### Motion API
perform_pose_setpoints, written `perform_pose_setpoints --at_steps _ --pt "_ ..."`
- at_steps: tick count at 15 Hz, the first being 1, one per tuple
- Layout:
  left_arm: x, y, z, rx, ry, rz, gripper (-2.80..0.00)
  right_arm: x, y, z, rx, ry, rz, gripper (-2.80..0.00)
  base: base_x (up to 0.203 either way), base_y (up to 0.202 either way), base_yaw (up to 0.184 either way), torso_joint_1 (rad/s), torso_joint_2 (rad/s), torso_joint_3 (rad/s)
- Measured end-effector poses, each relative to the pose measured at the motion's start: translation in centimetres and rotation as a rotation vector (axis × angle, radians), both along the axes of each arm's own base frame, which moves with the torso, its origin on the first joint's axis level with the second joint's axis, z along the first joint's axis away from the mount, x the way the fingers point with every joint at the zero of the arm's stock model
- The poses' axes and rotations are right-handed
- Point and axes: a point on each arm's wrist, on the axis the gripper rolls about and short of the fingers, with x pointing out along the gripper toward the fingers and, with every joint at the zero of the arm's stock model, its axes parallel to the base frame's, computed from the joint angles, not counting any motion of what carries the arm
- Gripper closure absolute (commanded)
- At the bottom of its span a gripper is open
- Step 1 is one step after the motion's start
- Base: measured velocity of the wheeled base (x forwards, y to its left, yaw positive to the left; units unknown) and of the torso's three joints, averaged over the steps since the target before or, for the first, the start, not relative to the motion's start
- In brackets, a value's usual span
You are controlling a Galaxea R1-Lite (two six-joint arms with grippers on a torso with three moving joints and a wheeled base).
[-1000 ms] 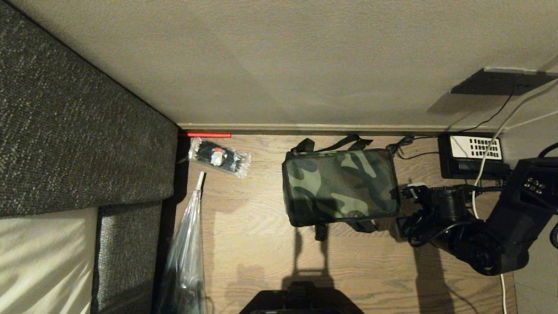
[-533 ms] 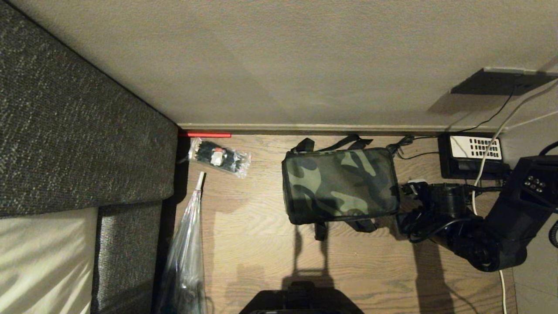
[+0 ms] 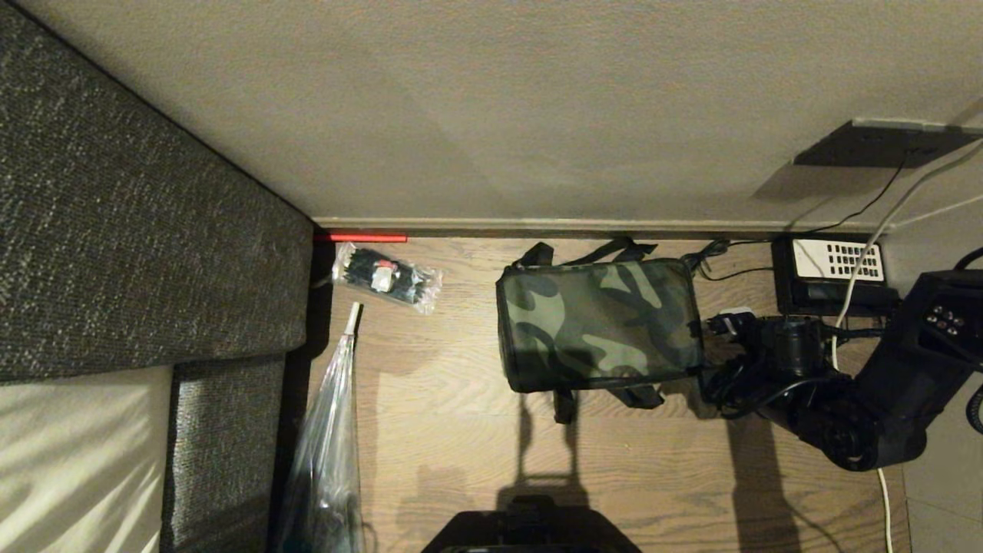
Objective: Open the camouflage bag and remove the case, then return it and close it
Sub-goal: Open the top of the storage box
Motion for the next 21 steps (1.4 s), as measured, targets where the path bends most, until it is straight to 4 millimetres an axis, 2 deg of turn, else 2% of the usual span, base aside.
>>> perform_pose_setpoints --at_steps 21 --pt "0.0 0.0 0.0 0.0 0.0 0.0 0.0 1.3 -1.4 1.9 0.048 -0.077 0.007 0.0 0.0 0.0 0.0 0.0 0.0 0.0"
